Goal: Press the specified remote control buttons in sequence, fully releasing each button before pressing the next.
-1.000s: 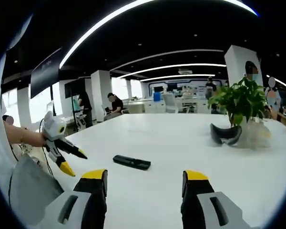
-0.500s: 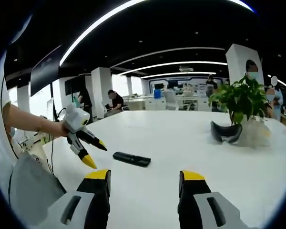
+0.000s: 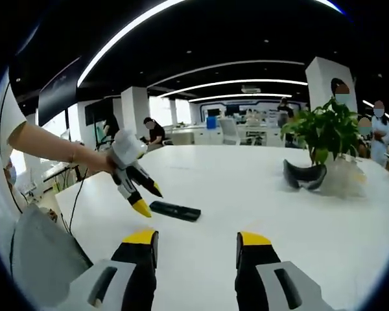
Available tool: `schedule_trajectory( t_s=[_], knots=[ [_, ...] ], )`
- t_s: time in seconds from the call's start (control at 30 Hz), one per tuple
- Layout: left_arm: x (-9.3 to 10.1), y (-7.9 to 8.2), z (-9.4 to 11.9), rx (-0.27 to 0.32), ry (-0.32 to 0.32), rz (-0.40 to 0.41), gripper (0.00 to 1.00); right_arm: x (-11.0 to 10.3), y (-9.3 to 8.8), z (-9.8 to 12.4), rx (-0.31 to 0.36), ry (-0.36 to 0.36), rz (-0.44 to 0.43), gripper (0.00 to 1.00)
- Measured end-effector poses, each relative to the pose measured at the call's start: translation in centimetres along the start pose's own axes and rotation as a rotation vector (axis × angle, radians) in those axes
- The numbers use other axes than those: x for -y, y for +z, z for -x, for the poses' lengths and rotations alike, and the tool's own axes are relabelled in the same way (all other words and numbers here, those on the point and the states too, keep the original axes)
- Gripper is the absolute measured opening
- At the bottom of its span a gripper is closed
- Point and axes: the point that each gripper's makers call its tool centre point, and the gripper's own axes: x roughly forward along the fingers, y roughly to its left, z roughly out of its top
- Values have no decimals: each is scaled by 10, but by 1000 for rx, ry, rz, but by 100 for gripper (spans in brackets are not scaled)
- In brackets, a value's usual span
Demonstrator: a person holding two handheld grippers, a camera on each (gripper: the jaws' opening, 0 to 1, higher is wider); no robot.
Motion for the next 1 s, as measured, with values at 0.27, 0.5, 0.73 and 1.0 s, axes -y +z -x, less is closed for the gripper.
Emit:
schedule_trajectory(
  t_s=[0.27,0.5,0.73,1.0],
  knots=[
    [-7,-1,-16,-135,-28,-78,54,0,-1,0,-3,8,0,43],
    [-10,1,-26,-230,-27,-178,38,0,-2,0,-6,10,-3,41],
    [-8,-2,-24,-240,-50,-190,36,-1,-3,-1,-10,14,-4,40],
    [-9,-2,-23,-244,-55,-193,36,-4,-6,-2,-31,30,4,39]
  ],
)
